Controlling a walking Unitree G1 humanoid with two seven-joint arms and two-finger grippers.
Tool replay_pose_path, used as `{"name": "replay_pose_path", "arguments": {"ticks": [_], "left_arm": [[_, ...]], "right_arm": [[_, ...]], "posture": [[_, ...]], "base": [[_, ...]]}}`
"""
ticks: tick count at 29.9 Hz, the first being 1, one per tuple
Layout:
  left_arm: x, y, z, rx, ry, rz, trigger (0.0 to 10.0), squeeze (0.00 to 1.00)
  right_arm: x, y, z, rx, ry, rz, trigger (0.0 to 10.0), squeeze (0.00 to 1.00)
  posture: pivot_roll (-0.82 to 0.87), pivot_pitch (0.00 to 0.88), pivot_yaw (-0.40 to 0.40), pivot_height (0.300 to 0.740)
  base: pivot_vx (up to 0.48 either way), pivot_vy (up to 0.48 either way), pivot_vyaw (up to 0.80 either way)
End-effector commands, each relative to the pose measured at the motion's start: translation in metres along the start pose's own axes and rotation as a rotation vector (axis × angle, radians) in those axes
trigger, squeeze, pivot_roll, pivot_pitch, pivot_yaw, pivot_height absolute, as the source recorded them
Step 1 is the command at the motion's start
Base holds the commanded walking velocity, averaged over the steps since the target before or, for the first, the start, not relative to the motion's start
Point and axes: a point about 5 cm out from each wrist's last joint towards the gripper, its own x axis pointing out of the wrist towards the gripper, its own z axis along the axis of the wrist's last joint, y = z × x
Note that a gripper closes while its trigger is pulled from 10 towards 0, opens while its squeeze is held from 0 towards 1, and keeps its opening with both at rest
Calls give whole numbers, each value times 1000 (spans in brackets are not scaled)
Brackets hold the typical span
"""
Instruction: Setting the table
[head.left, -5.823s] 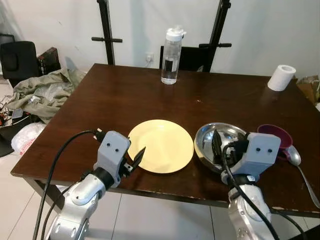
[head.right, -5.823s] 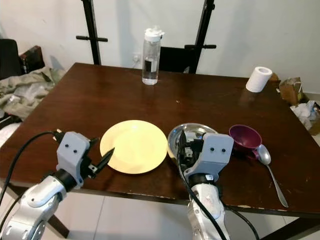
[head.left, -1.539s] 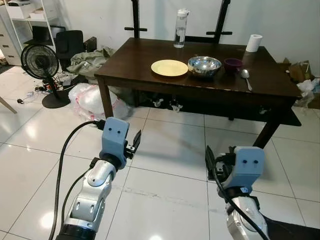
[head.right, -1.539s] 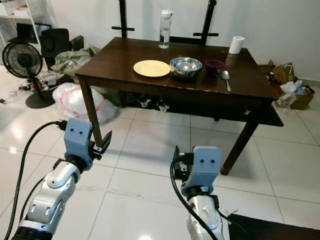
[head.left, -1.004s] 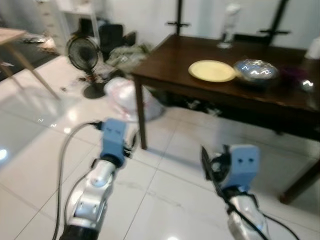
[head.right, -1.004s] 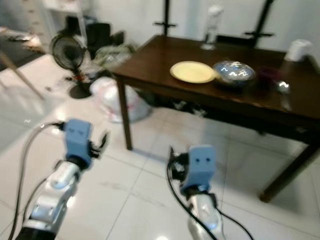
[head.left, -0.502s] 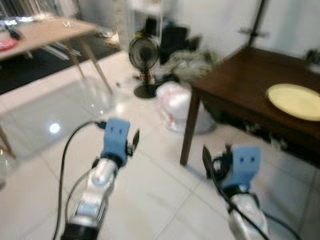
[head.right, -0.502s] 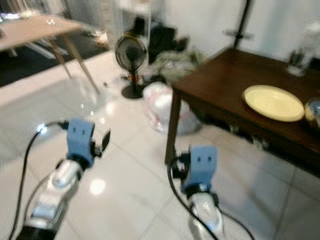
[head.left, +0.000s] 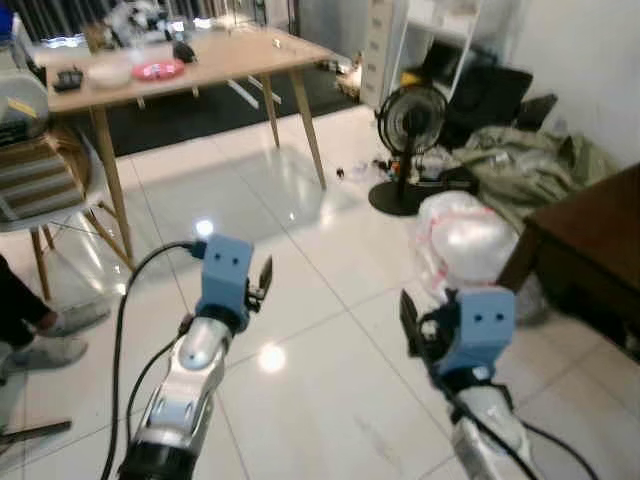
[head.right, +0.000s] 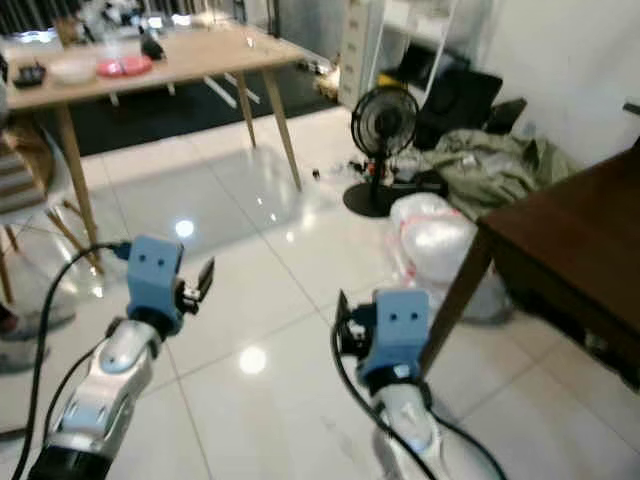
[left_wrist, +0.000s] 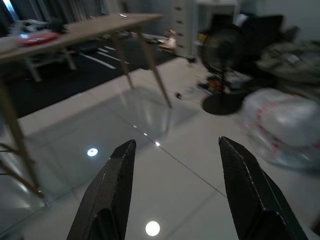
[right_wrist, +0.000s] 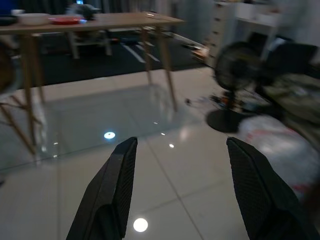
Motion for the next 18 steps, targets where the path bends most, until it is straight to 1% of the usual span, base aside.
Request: {"name": "replay_pose_path", "arguments": {"ticks": [1, 3, 9, 18], "left_arm": [[-3, 6, -7, 10, 24, 25, 10000, 0], [-3, 7, -7, 10, 23, 26, 10000, 0], [-3, 8, -8, 25, 28, 48, 10000, 0], [-2, 9, -9, 30, 31, 58, 10000, 0]], "right_arm": [[-1, 7, -1, 25, 6, 16, 10000, 0], [-1, 8, -1, 25, 5, 17, 10000, 0], [-1, 12, 2, 52, -13, 39, 10000, 0], [-1, 13, 2, 59, -18, 55, 10000, 0]], "posture": [[-34, 82, 63, 740], [-34, 82, 63, 740], [-34, 80, 64, 740], [-30, 74, 61, 740]], "base": [[345, 0, 800], [345, 0, 644], [458, 0, 0], [480, 0, 0]]}}
